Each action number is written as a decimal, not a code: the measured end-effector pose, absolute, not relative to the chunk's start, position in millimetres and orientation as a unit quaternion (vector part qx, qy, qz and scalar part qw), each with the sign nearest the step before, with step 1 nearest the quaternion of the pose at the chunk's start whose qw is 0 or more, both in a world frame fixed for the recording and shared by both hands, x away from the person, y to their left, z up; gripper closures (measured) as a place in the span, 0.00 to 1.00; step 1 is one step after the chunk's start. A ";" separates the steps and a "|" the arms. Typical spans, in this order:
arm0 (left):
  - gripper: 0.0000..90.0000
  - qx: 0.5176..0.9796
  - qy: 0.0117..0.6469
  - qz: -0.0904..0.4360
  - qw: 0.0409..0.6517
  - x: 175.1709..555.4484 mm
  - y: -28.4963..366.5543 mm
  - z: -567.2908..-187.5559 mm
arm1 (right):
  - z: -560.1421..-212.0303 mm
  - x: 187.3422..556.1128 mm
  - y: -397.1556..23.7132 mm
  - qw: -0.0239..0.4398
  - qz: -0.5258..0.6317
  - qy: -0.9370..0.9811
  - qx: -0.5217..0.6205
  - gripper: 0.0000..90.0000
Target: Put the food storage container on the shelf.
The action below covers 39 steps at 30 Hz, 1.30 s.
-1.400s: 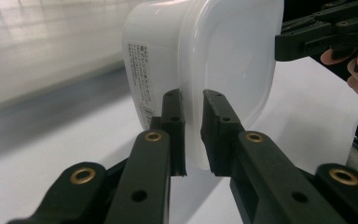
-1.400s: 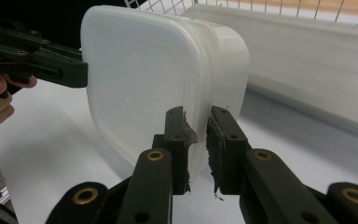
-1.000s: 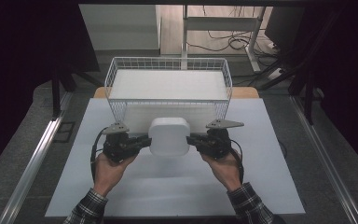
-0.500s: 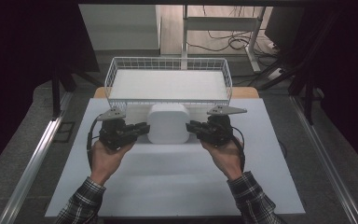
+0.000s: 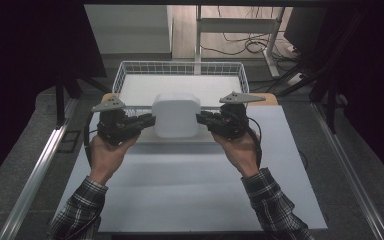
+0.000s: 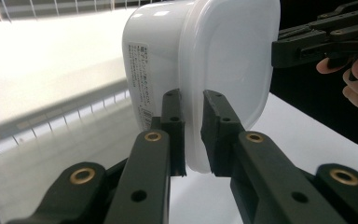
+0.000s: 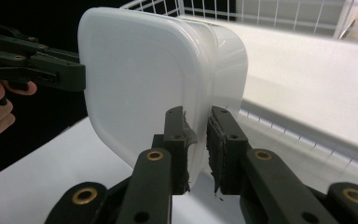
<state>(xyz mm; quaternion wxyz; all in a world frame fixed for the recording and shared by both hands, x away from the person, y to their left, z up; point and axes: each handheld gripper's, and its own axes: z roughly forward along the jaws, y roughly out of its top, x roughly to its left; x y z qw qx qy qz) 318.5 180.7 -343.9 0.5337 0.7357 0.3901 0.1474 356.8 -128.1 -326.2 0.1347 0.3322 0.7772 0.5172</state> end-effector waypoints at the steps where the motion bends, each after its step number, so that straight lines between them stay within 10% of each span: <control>1: 0.89 0.735 0.389 0.151 0.535 321.0 181.4 -338.5 | -324.3 357.9 -127.6 0.135 0.518 0.776 0.333 0.86; 39: 0.85 0.717 0.418 0.118 0.545 404.5 177.2 -315.0 | -292.7 441.0 -120.8 0.135 0.497 0.765 0.386 0.82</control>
